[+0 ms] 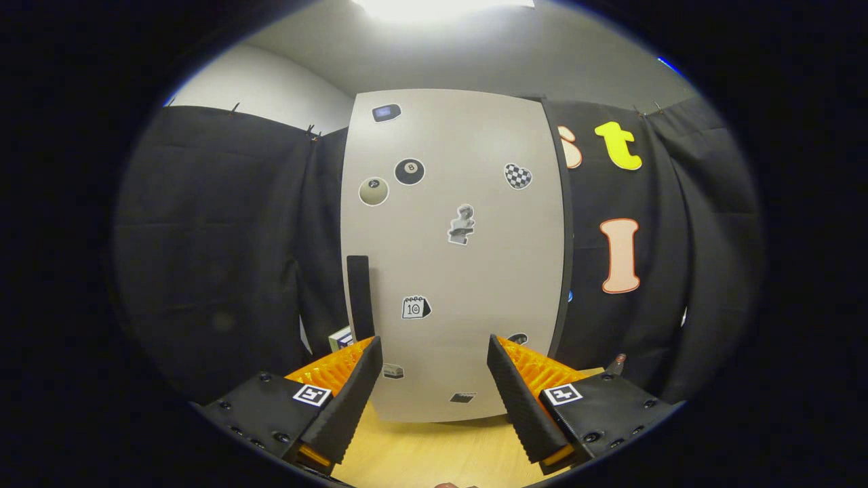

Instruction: Open the shoe cabinet door, grab the shoes and put them into the shoe cabinet, then close the shoe cabinet door.

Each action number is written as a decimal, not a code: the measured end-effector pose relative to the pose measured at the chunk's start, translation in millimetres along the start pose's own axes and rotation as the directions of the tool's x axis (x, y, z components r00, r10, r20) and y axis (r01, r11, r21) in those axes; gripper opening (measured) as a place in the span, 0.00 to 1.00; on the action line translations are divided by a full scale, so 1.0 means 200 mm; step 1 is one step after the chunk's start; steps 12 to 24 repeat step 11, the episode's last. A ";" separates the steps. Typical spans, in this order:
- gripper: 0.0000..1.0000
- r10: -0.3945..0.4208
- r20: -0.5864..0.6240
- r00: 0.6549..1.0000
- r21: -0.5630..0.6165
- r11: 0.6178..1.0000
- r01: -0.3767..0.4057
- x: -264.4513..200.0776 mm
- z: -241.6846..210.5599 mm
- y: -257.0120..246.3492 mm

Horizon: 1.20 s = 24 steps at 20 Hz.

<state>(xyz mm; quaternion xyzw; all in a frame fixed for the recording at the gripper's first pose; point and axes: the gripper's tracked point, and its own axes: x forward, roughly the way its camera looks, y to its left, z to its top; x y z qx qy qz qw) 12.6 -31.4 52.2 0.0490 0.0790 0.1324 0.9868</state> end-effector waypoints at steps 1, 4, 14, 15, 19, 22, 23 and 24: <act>0.98 0.008 -0.002 1.000 0.004 1.000 -0.008 0.00 -0.01 -0.01; 0.98 0.022 -0.008 1.000 0.002 1.000 -0.022 0.01 -0.01 -0.03; 0.98 0.036 0.001 0.999 0.021 0.999 -0.036 0.04 0.00 -0.06; 0.98 0.036 0.001 0.999 0.021 0.999 -0.036 0.04 0.00 -0.06; 0.98 0.036 0.001 0.999 0.021 0.999 -0.036 0.04 0.00 -0.06; 0.98 0.036 0.001 0.999 0.021 0.999 -0.036 0.04 0.00 -0.06; 0.98 0.036 0.001 0.999 0.021 0.999 -0.036 0.04 0.00 -0.06; 0.98 0.036 0.001 0.999 0.021 0.999 -0.036 0.04 0.00 -0.06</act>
